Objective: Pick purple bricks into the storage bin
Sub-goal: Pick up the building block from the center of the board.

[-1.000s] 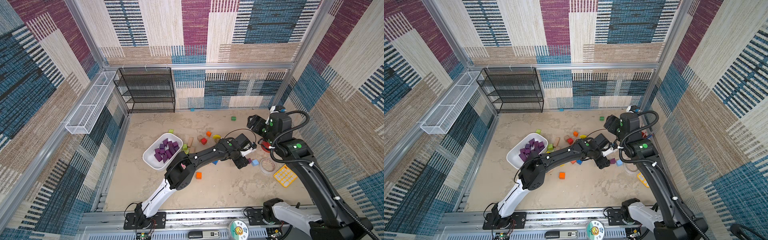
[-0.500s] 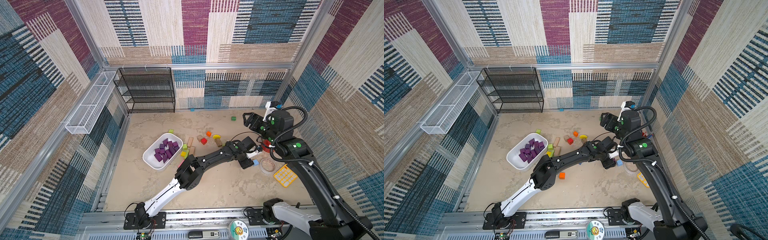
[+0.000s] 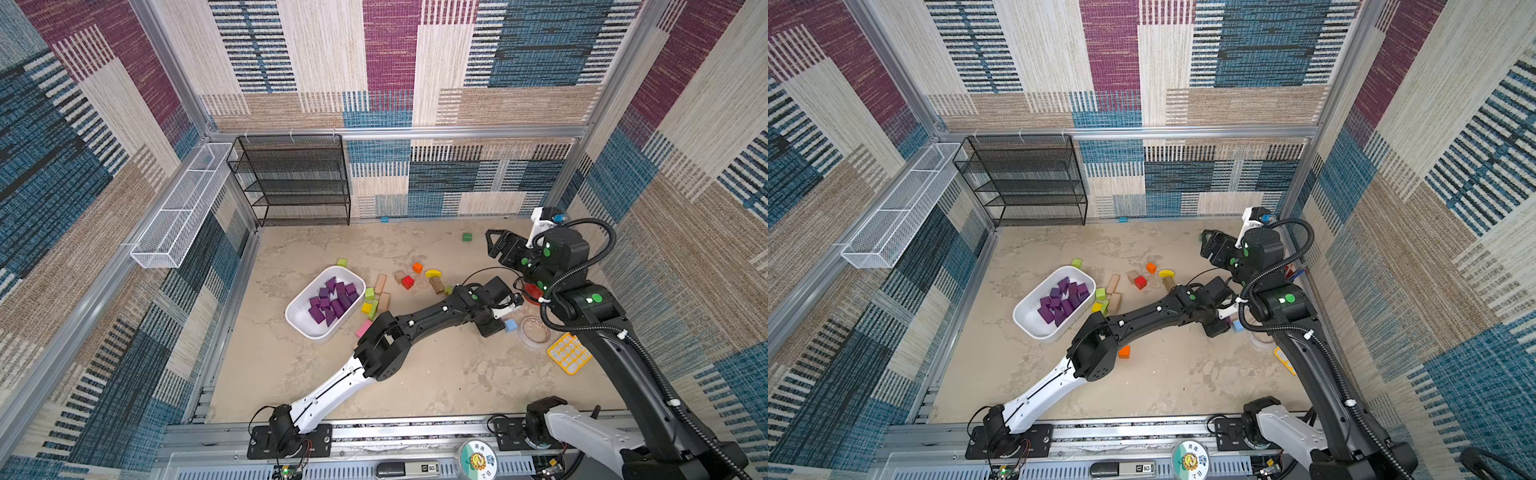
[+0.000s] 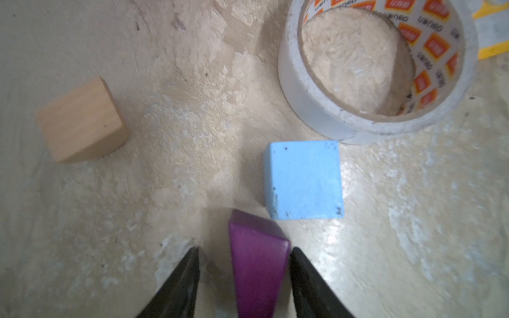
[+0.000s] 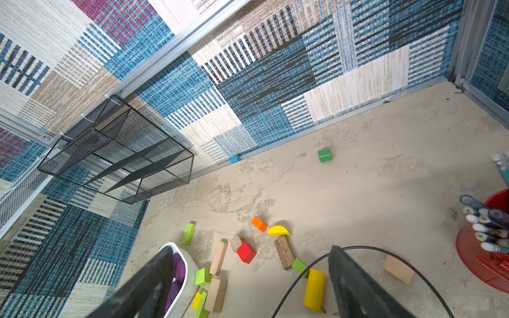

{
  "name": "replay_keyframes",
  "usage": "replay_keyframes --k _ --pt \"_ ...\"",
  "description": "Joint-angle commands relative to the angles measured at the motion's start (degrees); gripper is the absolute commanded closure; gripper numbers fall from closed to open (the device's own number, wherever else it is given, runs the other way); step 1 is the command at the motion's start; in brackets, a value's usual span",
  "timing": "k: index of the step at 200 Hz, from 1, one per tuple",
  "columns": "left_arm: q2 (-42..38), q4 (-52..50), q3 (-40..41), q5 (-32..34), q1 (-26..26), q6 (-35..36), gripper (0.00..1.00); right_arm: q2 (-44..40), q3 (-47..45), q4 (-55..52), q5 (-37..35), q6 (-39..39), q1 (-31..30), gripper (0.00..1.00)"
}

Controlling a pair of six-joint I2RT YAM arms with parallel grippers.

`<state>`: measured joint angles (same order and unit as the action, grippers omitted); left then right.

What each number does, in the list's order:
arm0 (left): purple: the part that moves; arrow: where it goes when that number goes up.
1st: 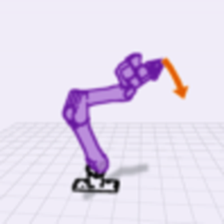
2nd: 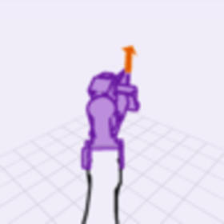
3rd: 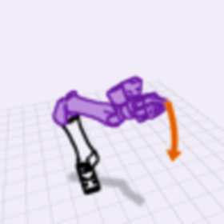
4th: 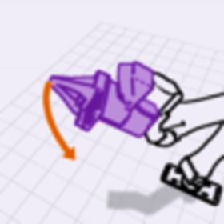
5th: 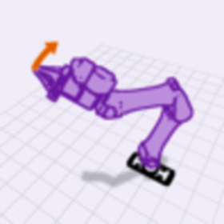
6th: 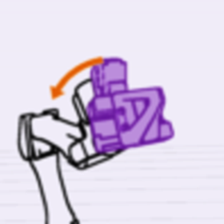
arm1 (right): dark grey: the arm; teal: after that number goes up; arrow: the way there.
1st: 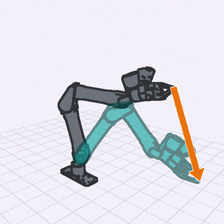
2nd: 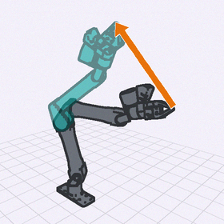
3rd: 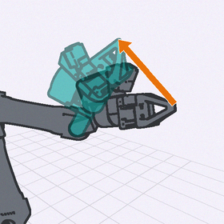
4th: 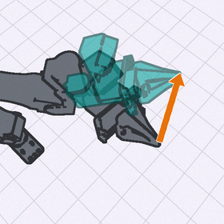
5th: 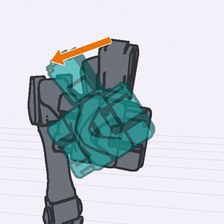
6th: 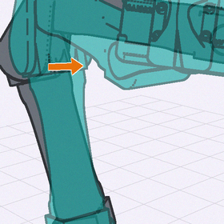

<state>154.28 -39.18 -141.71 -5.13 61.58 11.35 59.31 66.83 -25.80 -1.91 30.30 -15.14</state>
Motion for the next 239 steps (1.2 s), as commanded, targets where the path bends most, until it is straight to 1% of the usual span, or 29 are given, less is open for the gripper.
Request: replay_keyframes --k 1,23,36,48,69,82,128,154,208,239 --pt "0.6 -1.1 -0.4 0.5 0.5 0.6 0.53 -0.6 -0.4 2.2 0.4 -0.6 0.0 0.11" --pt "0.7 -1.1 -0.8 0.8 0.7 0.2 0.59 -1.0 -0.4 1.9 0.2 -0.7 0.0 0.11" --pt "0.5 -1.2 -0.7 0.7 0.8 0.1 0.68 -1.2 -0.2 1.6 0.1 -0.8 0.0 0.11" --pt "0.2 -1.1 -0.5 1.0 0.7 -0.3 0.73 -1.2 0.0 1.2 -0.1 -0.9 0.0 0.11" --pt "-1.0 -1.3 0.5 1.3 0.8 -0.6 0.76 -1.1 0.0 0.8 -0.4 -1.4 0.0 0.11" --pt "-2.0 -1.4 1.0 1.3 0.8 -0.7 0.79 -1.0 0.2 0.6 -0.7 -1.8 0.0 0.11" --pt "-7.7 -1.5 5.7 1.5 0.3 -3.1 0.85 -0.3 2.3 -0.5 -2.3 -3.3 0.0 0.11" --pt "-12.6 -1.1 10.1 0.8 -0.6 -6.2 0.85 0.7 2.9 -1.0 -3.1 -4.6 0.0 0.11" --pt "-23.7 -3.6 18.6 -0.4 -4.9 -12.6 0.85 2.5 2.8 0.1 -3.7 -8.8 0.0 0.11" --pt "-31.1 -5.7 25.2 0.9 -7.9 -15.3 0.86 2.2 0.4 3.3 -3.2 -9.4 0.0 0.1"
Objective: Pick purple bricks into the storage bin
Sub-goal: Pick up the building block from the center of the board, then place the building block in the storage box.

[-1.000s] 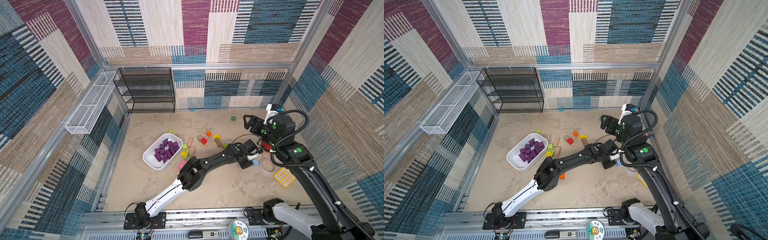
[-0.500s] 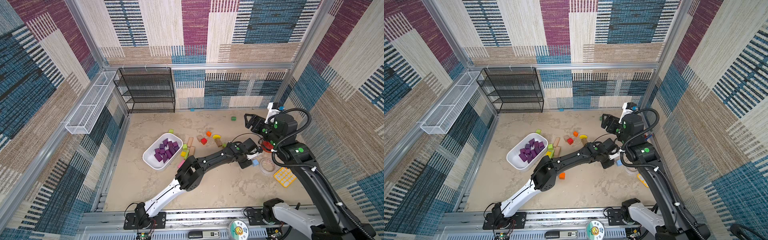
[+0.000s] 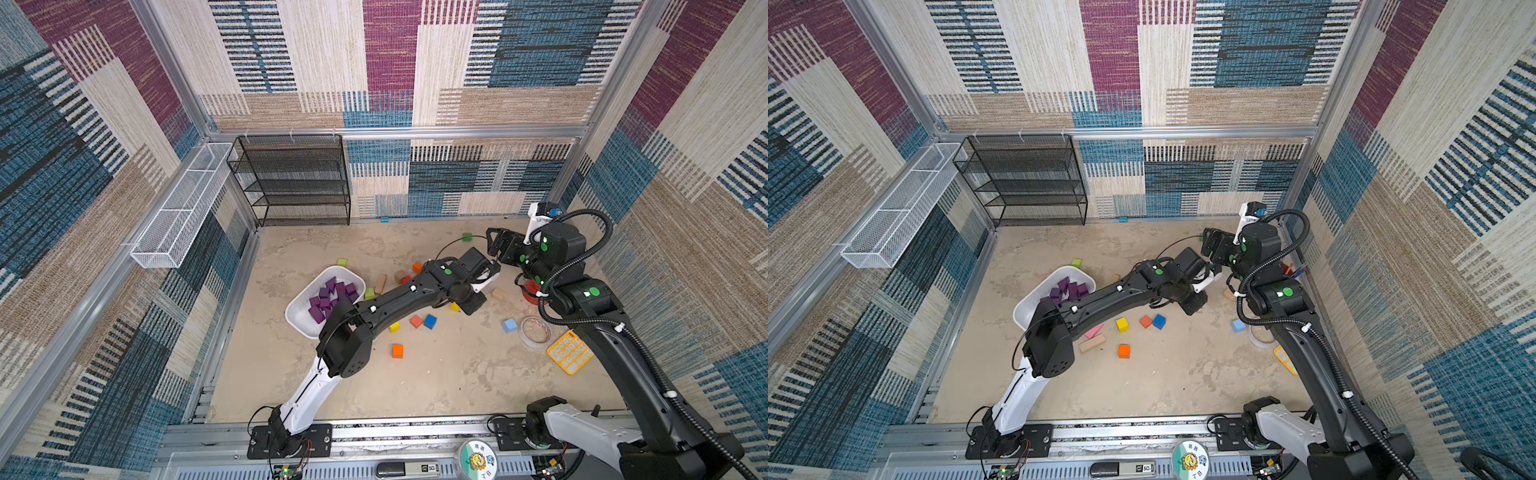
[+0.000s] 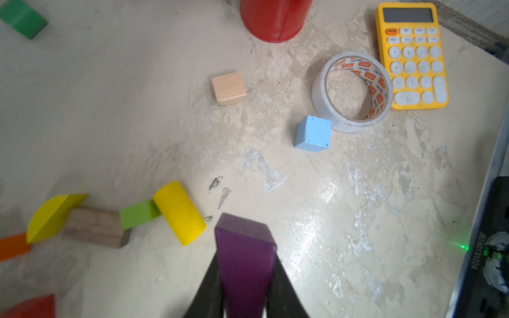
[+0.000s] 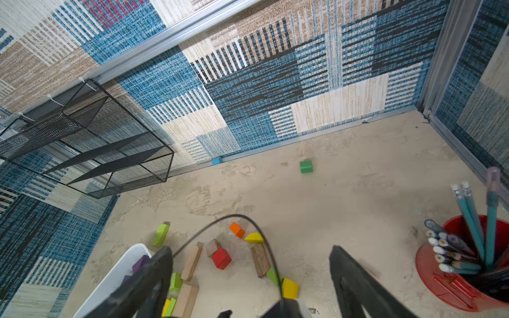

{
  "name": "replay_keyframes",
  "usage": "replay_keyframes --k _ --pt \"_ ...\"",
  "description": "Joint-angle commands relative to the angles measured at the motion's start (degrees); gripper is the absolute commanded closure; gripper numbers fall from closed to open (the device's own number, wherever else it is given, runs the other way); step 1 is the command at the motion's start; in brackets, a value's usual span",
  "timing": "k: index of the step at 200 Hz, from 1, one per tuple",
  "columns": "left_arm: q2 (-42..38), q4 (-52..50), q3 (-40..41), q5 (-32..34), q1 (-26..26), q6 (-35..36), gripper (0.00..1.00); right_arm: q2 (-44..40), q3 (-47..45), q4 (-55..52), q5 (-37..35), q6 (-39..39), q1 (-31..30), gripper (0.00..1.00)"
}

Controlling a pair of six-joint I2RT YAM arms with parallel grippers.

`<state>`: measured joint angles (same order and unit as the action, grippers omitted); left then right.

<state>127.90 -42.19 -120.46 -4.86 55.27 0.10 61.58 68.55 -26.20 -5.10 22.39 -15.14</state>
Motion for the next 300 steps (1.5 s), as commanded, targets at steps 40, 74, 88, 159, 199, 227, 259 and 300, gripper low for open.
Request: replay_keyframes --k 40,74,88,159,199,227,259,300 --pt "-17.0 -1.9 20.0 4.2 -8.2 -9.6 0.86 2.0 -5.0 7.0 5.7 -1.6 0.0 0.11" --pt "-27.9 -1.2 32.2 7.6 -15.5 -14.8 0.85 2.4 -9.4 11.5 11.0 -0.9 0.0 0.11" --pt "-31.3 -1.1 35.6 7.9 -19.1 -17.0 0.85 2.7 -11.1 13.3 13.2 -0.5 0.0 0.12" --pt "-38.6 2.0 47.1 13.8 -33.5 -23.6 0.85 5.4 -14.3 15.3 17.7 -3.8 -3.4 0.12" --pt "-38.2 5.8 51.5 13.5 -39.9 -27.8 0.85 6.2 -16.0 15.5 15.7 -4.0 -9.7 0.12" --pt "-36.4 5.6 52.4 15.9 -40.9 -29.2 0.85 5.2 -18.7 15.5 14.7 -3.6 -11.0 0.12" --pt "-34.8 7.2 54.7 14.9 -43.8 -31.6 0.82 4.2 -20.7 14.3 11.4 -3.6 -11.0 0.12" --pt "-33.4 6.0 53.0 14.1 -45.0 -31.3 0.7 4.1 -20.3 13.0 8.1 -3.5 -11.0 0.11"
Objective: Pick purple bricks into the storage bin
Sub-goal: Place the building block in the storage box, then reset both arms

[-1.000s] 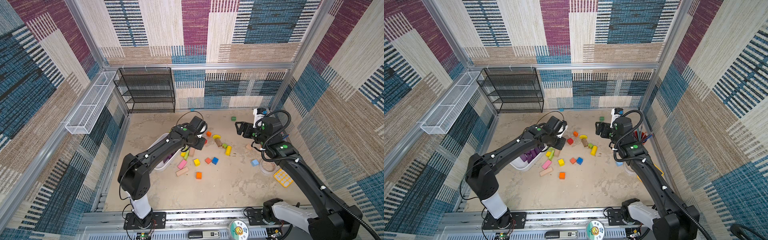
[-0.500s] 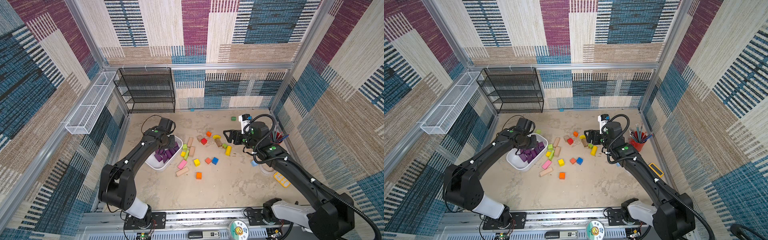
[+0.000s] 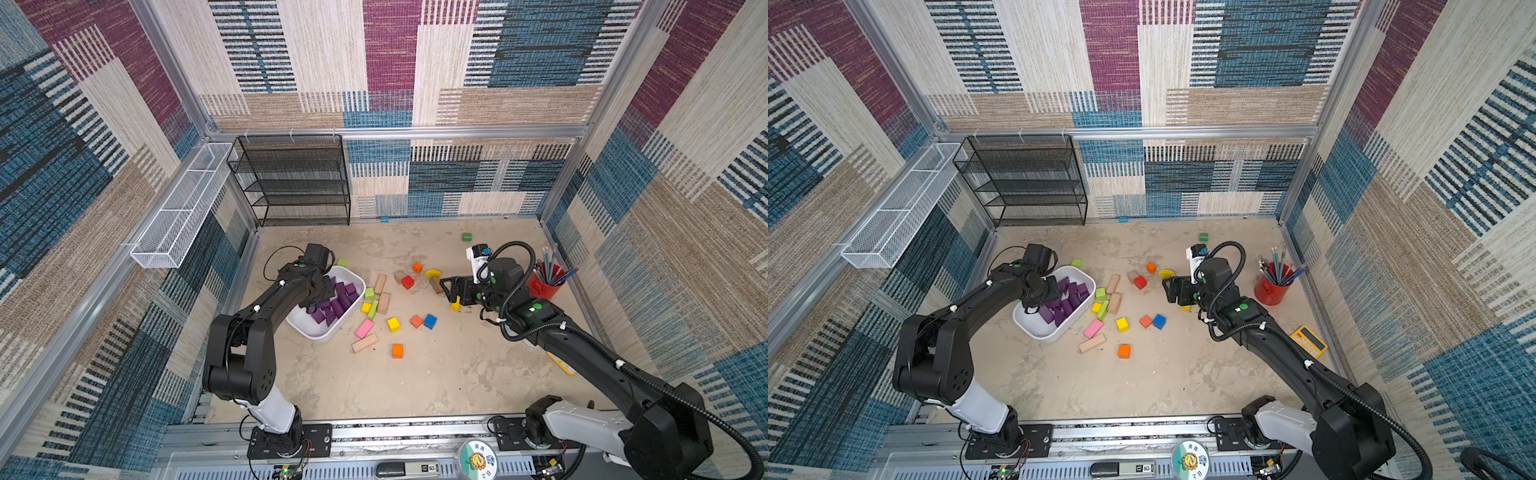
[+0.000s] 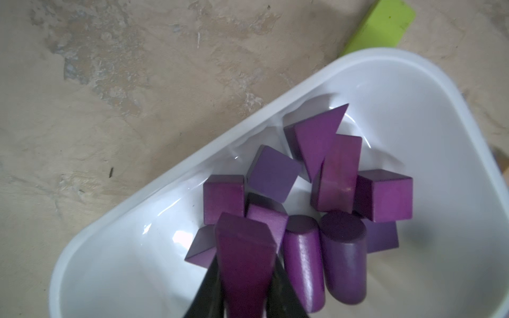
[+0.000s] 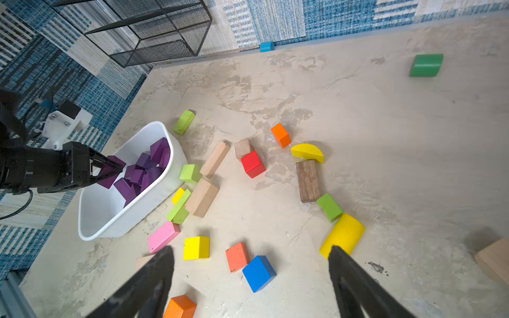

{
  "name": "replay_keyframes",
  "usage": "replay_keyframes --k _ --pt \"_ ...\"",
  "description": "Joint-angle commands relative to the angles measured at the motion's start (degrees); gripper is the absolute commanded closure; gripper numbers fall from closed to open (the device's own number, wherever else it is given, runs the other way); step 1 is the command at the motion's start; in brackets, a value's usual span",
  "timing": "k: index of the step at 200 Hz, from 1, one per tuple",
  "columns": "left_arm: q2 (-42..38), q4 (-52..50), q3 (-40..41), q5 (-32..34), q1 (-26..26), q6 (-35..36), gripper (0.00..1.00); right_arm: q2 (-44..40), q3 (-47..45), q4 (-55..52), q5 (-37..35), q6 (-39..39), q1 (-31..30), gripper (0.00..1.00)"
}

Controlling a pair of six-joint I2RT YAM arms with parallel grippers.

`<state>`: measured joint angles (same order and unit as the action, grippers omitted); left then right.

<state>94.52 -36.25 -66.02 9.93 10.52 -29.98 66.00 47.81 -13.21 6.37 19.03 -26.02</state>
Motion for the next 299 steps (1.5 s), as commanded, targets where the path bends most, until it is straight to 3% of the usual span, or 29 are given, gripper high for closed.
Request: replay_keyframes --k 1,13,27,52,98,131,165,195,220,256,273,299 --pt "-0.2 0.0 -1.5 -0.7 -0.2 -1.2 0.69 -0.4 0.4 0.0 -3.4 -0.1 -0.1 0.11" --pt "-1.5 -0.7 -1.8 0.2 -0.3 -1.3 0.64 -0.4 1.0 -0.6 -5.0 -0.4 -0.1 0.11" --pt "-2.8 -2.7 -2.8 1.8 -0.5 -1.0 0.46 -0.4 1.8 -1.6 -6.9 -0.6 -0.1 0.11" --pt "-5.3 -6.6 -5.2 3.3 -1.1 0.8 0.28 -0.6 4.1 -3.5 -9.1 -1.1 -0.1 0.1" --pt "-16.0 -5.6 -2.7 3.2 -1.1 5.8 0.17 -1.6 3.9 -2.2 -12.6 -3.5 -0.1 0.1" --pt "-24.9 -1.8 0.9 2.5 -1.2 8.4 0.01 -3.7 1.7 3.8 -14.2 -7.1 -0.1 0.08" --pt "-33.3 9.0 9.0 0.3 -1.2 14.4 0.01 -9.8 -5.2 13.4 -16.9 -12.8 -0.1 0.05" --pt "-41.6 22.6 20.9 -0.4 -1.2 20.9 0.01 -17.7 -18.1 28.5 -18.0 -18.5 -0.1 0.0" --pt "-45.9 34.6 30.8 1.7 -1.2 22.9 0.01 -19.2 -25.5 36.4 -21.5 -22.1 0.0 0.0" --pt "-42.9 42.6 38.2 7.0 -1.2 23.3 0.01 -17.1 -32.8 44.3 -25.5 -22.9 1.1 0.0" --pt "-40.3 50.2 42.2 6.0 -1.2 24.4 0.01 -17.4 -37.3 50.0 -26.3 -19.6 3.4 0.0" --pt "-32.2 61.1 45.6 4.7 -1.7 27.5 0.01 -13.5 -40.0 59.9 -25.4 -21.5 6.9 0.0"
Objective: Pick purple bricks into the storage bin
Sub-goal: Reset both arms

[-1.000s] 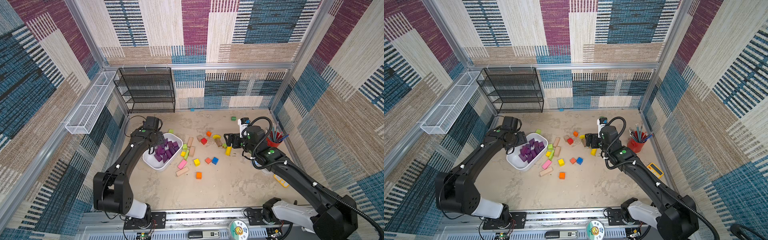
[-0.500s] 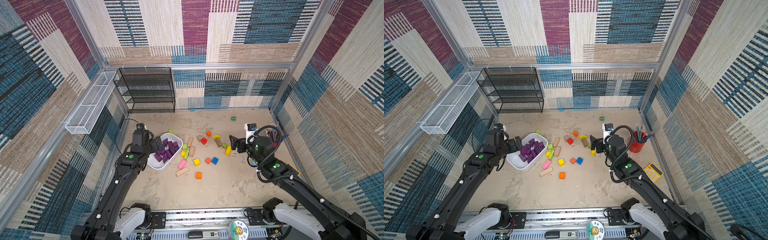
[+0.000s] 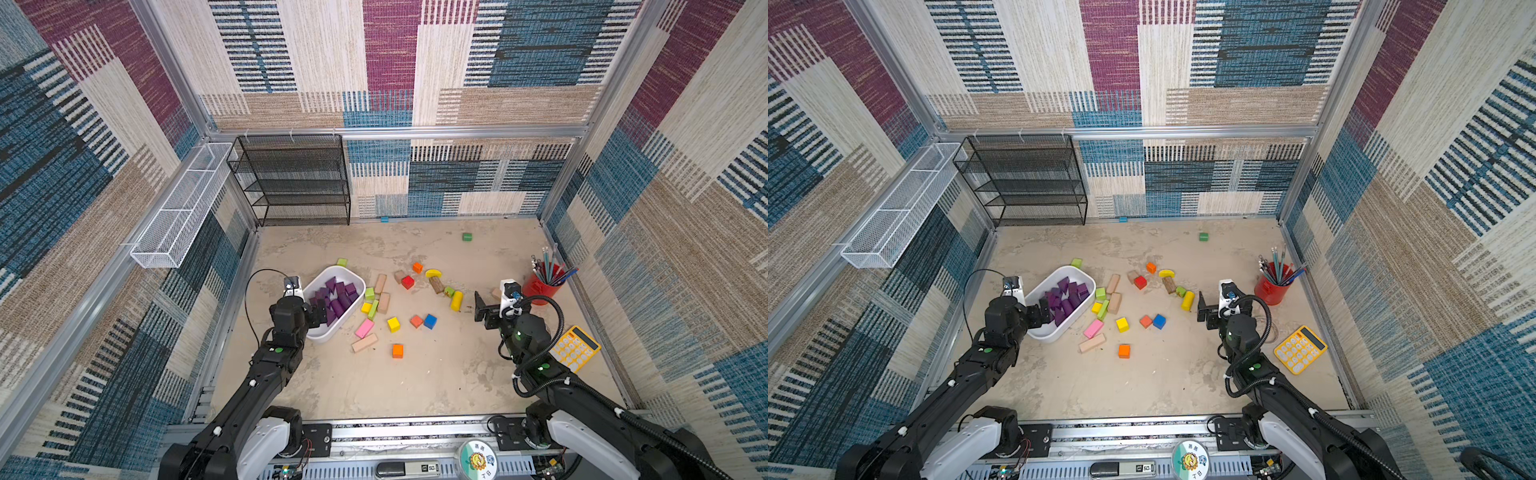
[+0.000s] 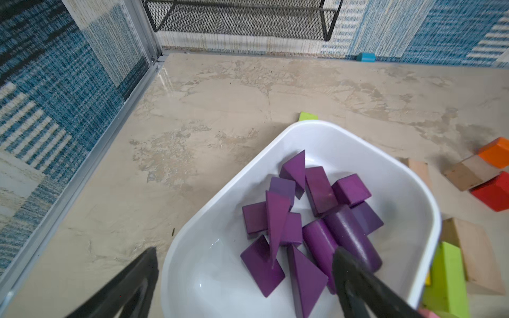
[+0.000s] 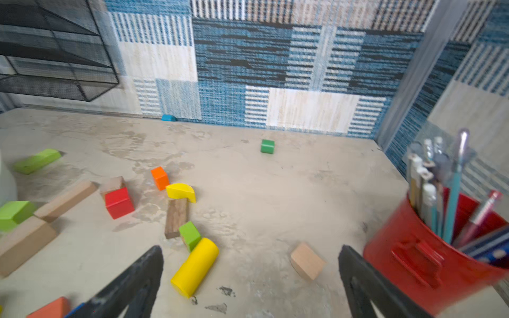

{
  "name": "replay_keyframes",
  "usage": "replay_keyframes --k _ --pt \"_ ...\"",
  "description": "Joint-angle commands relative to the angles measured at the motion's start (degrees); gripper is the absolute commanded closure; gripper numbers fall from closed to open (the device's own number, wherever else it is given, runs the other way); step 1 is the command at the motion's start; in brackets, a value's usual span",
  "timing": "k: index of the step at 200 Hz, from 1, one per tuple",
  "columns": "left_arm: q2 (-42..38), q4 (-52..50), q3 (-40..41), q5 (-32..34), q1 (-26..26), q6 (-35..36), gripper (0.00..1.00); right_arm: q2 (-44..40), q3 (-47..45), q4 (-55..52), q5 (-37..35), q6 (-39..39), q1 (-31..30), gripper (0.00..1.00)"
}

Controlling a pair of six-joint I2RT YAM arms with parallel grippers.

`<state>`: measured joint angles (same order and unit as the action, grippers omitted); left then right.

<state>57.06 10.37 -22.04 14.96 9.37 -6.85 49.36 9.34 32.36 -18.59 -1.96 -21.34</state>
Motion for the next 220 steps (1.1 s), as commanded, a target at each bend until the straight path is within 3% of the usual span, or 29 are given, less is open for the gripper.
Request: replay_keyframes --k 1,46,62,76,100,125,136,167,180,220 --pt "5.6 14.7 1.6 -0.5 -0.6 4.5 0.01 3.4 -1.5 14.5 -0.4 -0.6 2.3 0.0" --pt "17.2 29.1 1.5 -6.4 -2.3 8.7 0.01 17.3 -2.6 29.0 3.7 -6.0 4.3 0.0" --pt "20.5 20.8 -3.9 -5.9 -2.4 10.5 0.01 22.9 -1.4 32.1 7.0 -7.6 5.0 0.0" --pt "22.7 28.8 -2.4 -5.1 -2.5 13.2 0.01 27.2 0.7 33.4 8.1 -8.9 5.4 0.0" --pt "26.6 36.7 -0.2 -8.8 -5.7 11.9 0.01 31.4 1.8 36.6 8.2 -12.9 6.6 0.0" --pt "30.1 36.8 -1.7 -14.0 -8.8 10.2 0.01 34.1 2.5 39.2 8.9 -8.8 11.5 0.0" --pt "30.9 38.1 -1.4 -14.8 -9.3 9.9 0.01 33.4 2.4 37.8 13.4 -6.2 14.7 0.01" --pt "30.9 37.1 -1.8 -16.0 -9.6 9.6 0.01 38.9 -2.7 52.5 18.4 -3.8 18.3 0.0" --pt "31.0 36.5 -2.2 -16.6 -10.1 9.5 0.01 38.0 0.0 45.6 18.4 -3.0 18.9 0.01" --pt "31.6 33.6 -4.1 -15.9 -10.8 8.0 0.01 38.9 3.7 39.8 24.1 0.0 22.8 0.0"
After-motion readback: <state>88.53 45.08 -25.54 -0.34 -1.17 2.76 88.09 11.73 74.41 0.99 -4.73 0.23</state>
